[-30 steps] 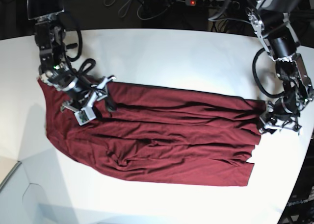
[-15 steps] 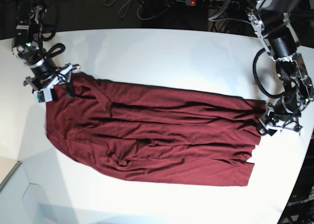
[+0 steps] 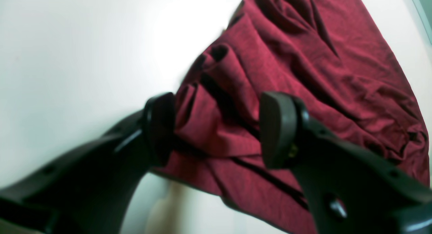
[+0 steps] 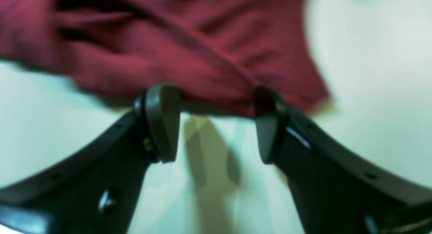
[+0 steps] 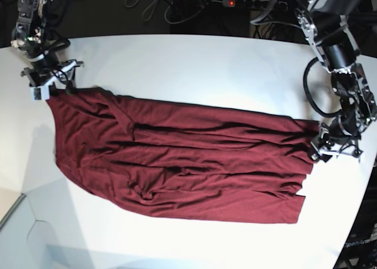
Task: Layout the t-shirt on the table in an organized manner, then fold the t-shirt properly
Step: 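Drag the held shirt corner with the right gripper outward along the table, then hold both shirt corners and pull them apart to stretch the edge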
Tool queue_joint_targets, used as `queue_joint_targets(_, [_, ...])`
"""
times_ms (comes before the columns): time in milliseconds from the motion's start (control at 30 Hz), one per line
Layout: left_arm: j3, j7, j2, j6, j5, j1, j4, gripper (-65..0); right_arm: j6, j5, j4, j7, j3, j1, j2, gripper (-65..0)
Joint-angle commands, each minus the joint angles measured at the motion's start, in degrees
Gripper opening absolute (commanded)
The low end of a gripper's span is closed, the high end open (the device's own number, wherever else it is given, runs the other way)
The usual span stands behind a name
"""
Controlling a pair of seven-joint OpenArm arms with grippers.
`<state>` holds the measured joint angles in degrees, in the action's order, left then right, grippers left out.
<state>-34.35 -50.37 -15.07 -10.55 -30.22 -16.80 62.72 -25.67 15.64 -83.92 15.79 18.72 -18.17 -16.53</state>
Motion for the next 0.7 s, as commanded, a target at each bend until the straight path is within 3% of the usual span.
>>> queue_joint_targets(0, [-0.1,0.7,-1.0,-0.3,-0.8,-1.2,0.8,-27.0,-0.2,0.9,-0.5,-2.7,0.1,0.1,-0.7,-29.8])
queue_joint_targets(200, [-0.2,0.5,-1.0,-0.4,-0.9,-1.2,1.4,-26.0,-0.2,0.9,0.9,-4.0,1.4,0.3,-1.4,-29.8])
queue_joint_targets(467, [0.1,0.2,-1.2,-0.4,-7.5,1.0,1.4,-1.2,-0.2,0.9,0.9,-4.0,1.4,0.2,-1.4,-29.8])
queue_joint_targets(667, [0.1,0.7,-1.0,-0.4,-9.8,3.5,0.7,0.0,-0.2,1.0,0.9,-4.0,1.4,0.1,-1.3,-29.8])
